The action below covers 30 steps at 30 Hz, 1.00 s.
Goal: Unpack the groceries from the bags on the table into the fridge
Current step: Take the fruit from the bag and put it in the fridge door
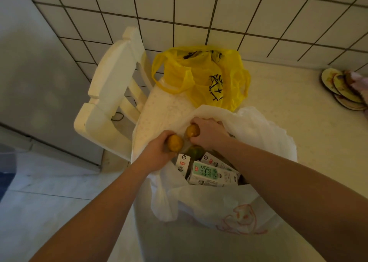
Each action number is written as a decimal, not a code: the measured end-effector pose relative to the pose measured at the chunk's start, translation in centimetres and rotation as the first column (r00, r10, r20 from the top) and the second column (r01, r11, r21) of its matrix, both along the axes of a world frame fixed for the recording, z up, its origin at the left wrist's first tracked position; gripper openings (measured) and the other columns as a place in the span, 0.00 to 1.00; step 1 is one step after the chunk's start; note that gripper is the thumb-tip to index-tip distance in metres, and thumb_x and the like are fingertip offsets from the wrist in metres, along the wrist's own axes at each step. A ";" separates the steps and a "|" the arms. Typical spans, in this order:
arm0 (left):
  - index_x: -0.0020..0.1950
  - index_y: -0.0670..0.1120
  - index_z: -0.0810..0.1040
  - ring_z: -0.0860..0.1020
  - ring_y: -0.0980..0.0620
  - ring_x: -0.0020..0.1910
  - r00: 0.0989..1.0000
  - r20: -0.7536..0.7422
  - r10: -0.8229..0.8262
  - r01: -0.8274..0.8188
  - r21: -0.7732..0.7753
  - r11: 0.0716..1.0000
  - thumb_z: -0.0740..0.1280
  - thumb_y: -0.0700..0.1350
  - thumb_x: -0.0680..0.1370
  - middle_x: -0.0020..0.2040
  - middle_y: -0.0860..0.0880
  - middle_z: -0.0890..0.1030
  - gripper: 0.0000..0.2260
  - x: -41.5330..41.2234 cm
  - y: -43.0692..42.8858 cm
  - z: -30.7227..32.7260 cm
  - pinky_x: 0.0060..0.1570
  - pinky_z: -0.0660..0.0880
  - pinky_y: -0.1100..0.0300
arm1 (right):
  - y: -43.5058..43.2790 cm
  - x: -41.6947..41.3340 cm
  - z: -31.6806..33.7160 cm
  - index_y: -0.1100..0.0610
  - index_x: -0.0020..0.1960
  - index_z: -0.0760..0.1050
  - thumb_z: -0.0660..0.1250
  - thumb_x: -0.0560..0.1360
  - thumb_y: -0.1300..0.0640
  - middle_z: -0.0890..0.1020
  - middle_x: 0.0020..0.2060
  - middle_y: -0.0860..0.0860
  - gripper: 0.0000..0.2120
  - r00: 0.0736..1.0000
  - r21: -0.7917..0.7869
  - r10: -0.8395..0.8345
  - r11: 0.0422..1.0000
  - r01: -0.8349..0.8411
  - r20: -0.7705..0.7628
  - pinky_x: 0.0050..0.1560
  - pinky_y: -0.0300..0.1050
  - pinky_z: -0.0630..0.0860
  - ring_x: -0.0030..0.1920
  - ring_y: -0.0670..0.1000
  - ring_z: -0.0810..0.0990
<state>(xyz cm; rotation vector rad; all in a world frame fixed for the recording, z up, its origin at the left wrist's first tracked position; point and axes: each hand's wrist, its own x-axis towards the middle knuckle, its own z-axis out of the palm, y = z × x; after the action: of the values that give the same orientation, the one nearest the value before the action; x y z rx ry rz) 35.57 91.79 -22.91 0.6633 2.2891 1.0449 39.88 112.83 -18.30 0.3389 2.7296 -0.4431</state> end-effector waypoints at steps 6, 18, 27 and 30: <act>0.61 0.56 0.72 0.75 0.54 0.59 0.990 -0.049 0.133 -0.126 0.132 0.983 0.77 0.46 0.69 0.57 0.58 0.77 0.24 2.5 -0.9 2.7 0.62 0.73 0.53 | 0.0 3.9 4.0 0.49 0.66 0.70 0.73 0.68 0.51 0.77 0.57 0.50 0.28 0.967 -0.228 -0.168 0.966 0.123 -0.190 0.58 0.51 0.73 0.57 0.53 0.75; 0.64 0.55 0.72 0.75 0.65 0.55 0.951 -0.138 0.276 -0.209 0.371 0.905 0.79 0.48 0.71 0.58 0.60 0.77 0.25 15.1 -5.1 13.3 0.51 0.69 0.72 | -3.6 19.8 12.6 0.45 0.60 0.73 0.79 0.67 0.53 0.78 0.55 0.48 0.25 0.732 -0.493 -0.438 0.855 0.160 -0.521 0.52 0.43 0.77 0.52 0.49 0.77; 0.61 0.53 0.75 0.78 0.68 0.42 0.941 0.006 0.338 -0.306 0.444 0.842 0.78 0.45 0.72 0.53 0.57 0.79 0.21 28.9 -10.7 16.7 0.40 0.75 0.73 | -11.4 33.4 13.5 0.48 0.61 0.75 0.79 0.68 0.59 0.80 0.54 0.44 0.25 0.651 -0.746 -0.610 0.659 0.100 -0.452 0.45 0.33 0.78 0.49 0.42 0.81; 0.62 0.52 0.75 0.78 0.67 0.42 0.925 0.026 0.379 -0.354 0.421 0.835 0.77 0.45 0.73 0.52 0.56 0.79 0.20 33.8 -13.6 16.5 0.41 0.74 0.73 | -14.7 37.4 12.8 0.53 0.61 0.76 0.80 0.67 0.60 0.79 0.52 0.41 0.24 0.658 -0.790 -0.627 0.608 0.079 -0.416 0.43 0.30 0.77 0.46 0.37 0.80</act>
<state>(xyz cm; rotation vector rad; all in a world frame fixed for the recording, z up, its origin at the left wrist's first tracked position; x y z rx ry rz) 69.32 78.22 -6.42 0.4163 2.3121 1.7579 77.29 98.16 -5.54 0.6477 2.7502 -2.0797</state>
